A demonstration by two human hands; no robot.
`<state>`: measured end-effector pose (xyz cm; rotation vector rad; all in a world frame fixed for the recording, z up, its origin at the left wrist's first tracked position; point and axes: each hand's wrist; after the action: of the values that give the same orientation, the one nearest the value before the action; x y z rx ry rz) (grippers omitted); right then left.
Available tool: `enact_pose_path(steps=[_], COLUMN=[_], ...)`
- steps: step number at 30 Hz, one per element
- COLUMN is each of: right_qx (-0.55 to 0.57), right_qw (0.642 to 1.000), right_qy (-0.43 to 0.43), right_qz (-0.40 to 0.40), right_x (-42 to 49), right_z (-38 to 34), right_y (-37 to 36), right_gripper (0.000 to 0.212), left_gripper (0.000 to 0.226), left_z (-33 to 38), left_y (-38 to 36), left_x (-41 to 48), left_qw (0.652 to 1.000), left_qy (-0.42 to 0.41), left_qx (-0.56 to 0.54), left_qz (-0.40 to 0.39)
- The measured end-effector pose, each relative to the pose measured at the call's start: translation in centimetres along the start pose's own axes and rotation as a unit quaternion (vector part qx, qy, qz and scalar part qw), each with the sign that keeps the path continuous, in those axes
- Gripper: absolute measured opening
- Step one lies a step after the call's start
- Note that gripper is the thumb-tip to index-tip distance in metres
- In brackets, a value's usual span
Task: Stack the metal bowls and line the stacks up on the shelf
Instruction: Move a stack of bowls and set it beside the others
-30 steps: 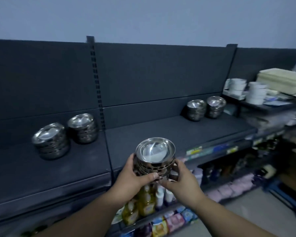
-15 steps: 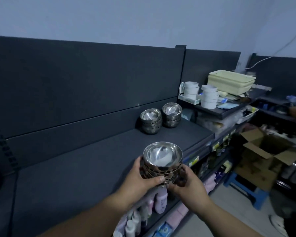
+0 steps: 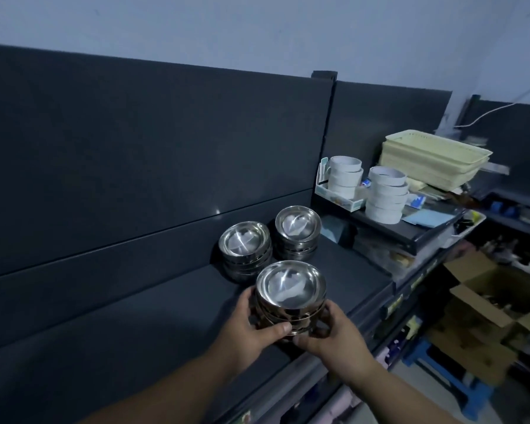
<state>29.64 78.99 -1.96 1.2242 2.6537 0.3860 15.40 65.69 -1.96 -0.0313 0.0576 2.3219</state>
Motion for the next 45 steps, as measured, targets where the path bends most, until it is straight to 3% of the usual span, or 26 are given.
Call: enact_pose_path(steps=[6,13,20,24,30,36,45], right_qx=[-0.005,-0.079,-0.14,-0.271,-0.402,-0.382,-0.323], right_qw=[0.996,0.982,0.973,0.945,0.879,0.827,0.715], right_qy=[0.034,0.068,0.076,0.099,0.207,0.327,0.439], right_qz=[-0.078,-0.155,-0.165,-0.154,-0.148,-0.252,-0.438], right_x=[8.0,14.3,14.2,12.2,5.3,-9.8,-35.1], right_z=[0.7,2.0,2.3,2.8,1.4,-1.6,-7.2], right_y=[4.1,6.2,6.3,6.6,2.7,-8.4,-26.0], right_gripper=[0.072,0.089,0.081,0.06,0.051,0.049,0.063], left_gripper=[0.098,0.108,0.092,0.086,0.075,0.074,0.073], left_z=[-0.6,-1.3,-0.2,0.0,-1.3,-2.5,-2.7], left_y=[-5.4,-10.0,-10.8,-9.9,-3.7,5.4,18.3], left_x=[4.9,6.6,5.1,1.6,-8.1,-26.3,-54.3], left_qw=[0.997,0.971,0.965,0.895,0.817,0.749,0.626], left_qy=[0.0,0.01,0.051,0.133,0.144,0.195,0.357], left_qx=[0.005,0.048,0.107,0.337,0.496,0.544,0.542], left_qz=[0.083,0.233,0.233,0.259,0.257,0.323,0.433])
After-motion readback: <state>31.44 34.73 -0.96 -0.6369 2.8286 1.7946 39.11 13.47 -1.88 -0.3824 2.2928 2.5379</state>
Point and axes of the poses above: each hand's wrist, its own x-axis towards the middle knuckle, its own y-axis out of the back of the hand, z = x × y, and after that the axes turned 7 degrees about z, right-handed
